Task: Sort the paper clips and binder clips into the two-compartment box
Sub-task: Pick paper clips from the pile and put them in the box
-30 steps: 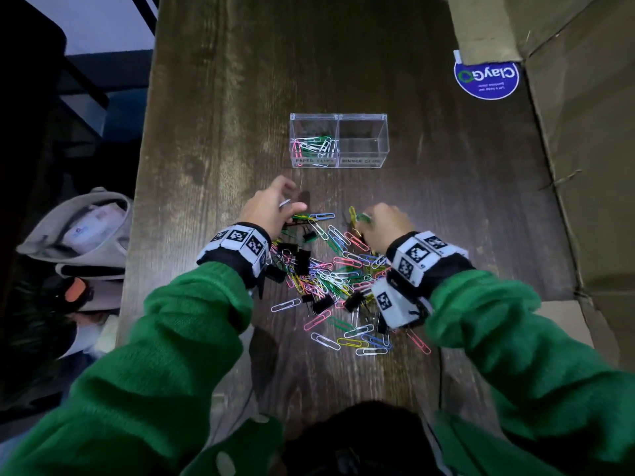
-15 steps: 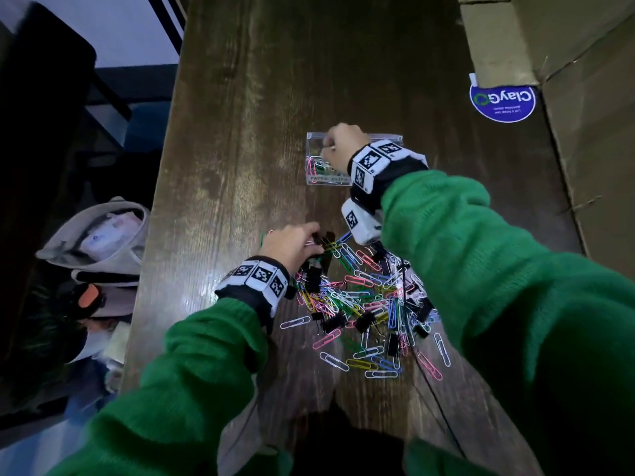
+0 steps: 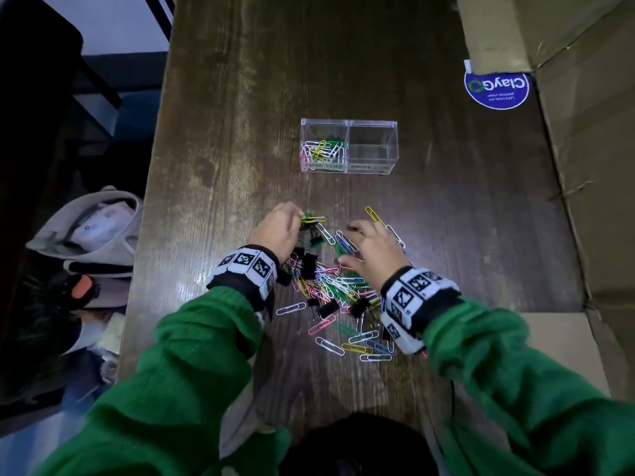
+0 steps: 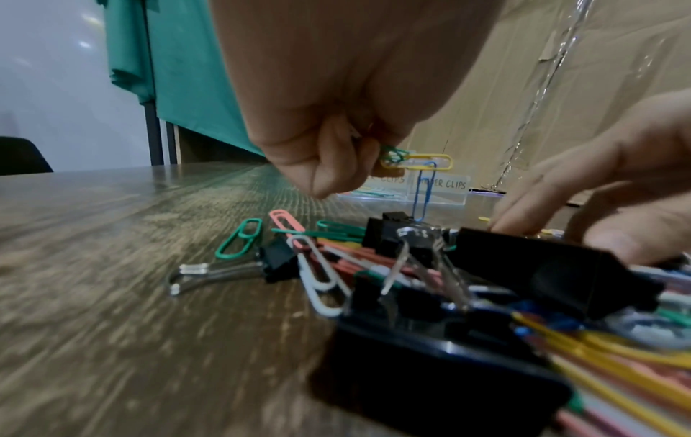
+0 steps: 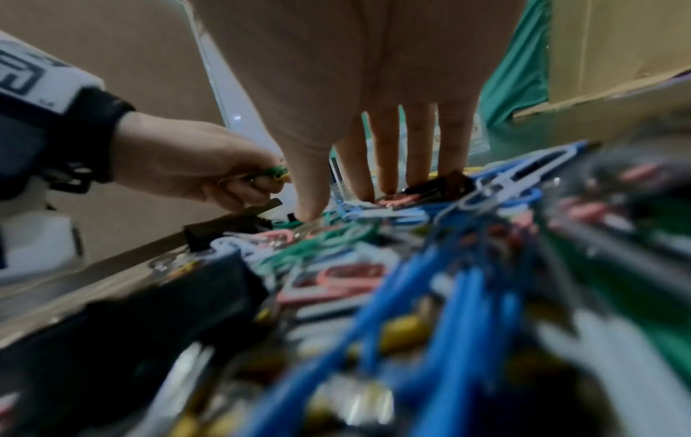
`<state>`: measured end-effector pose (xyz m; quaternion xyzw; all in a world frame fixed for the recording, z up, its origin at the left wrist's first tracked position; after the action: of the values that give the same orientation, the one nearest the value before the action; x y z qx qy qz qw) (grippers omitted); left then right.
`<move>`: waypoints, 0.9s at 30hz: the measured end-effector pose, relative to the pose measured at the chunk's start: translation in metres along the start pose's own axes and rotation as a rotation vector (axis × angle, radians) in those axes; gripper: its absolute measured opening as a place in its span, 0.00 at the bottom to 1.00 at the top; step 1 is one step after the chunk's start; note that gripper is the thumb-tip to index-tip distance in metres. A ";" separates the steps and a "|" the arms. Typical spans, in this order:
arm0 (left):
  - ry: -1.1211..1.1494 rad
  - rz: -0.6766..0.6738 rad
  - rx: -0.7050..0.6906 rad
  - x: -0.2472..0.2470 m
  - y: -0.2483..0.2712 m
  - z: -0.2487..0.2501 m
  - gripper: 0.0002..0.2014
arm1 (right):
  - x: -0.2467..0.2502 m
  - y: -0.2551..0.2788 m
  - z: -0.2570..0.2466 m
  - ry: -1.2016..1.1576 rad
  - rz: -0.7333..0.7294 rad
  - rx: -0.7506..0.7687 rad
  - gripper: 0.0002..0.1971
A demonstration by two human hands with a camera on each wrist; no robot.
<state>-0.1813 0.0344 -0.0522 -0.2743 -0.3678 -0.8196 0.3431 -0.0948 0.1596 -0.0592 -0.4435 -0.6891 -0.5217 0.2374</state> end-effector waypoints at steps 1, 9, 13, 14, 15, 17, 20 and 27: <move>0.028 0.005 0.000 0.001 0.000 0.002 0.12 | -0.002 0.003 -0.001 -0.004 0.009 -0.010 0.26; 0.273 0.243 -0.156 0.062 -0.026 0.053 0.08 | -0.005 0.007 -0.014 -0.065 -0.014 -0.047 0.13; 0.106 0.297 -0.078 0.090 -0.055 0.070 0.11 | 0.000 0.003 -0.019 -0.003 -0.059 -0.040 0.12; 0.076 0.287 -0.048 0.091 -0.062 0.072 0.11 | 0.001 0.002 -0.019 0.008 -0.072 -0.045 0.12; 0.058 0.280 -0.027 0.091 -0.068 0.073 0.12 | 0.003 0.002 -0.017 0.006 -0.081 -0.055 0.11; 0.035 0.256 0.011 0.089 -0.076 0.073 0.12 | 0.008 0.001 -0.012 -0.022 -0.087 -0.085 0.10; -0.006 0.132 0.060 0.074 -0.085 0.067 0.15 | 0.022 -0.002 -0.005 -0.109 -0.040 -0.108 0.09; -0.080 0.126 -0.119 0.064 -0.065 0.069 0.21 | 0.085 -0.030 0.012 -0.419 0.175 -0.101 0.10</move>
<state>-0.2567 0.0987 0.0056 -0.3493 -0.3140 -0.8052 0.3620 -0.1609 0.1997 -0.0116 -0.6114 -0.6554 -0.4294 0.1111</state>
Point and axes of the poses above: each hand's wrist, its own y-axis away from the middle knuckle, its own x-axis out of the back of the hand, z = x × y, the point moved 10 cm from there along -y, towards the middle knuckle, and after that the axes turned 11 degrees about -z, right-handed, at the moved point
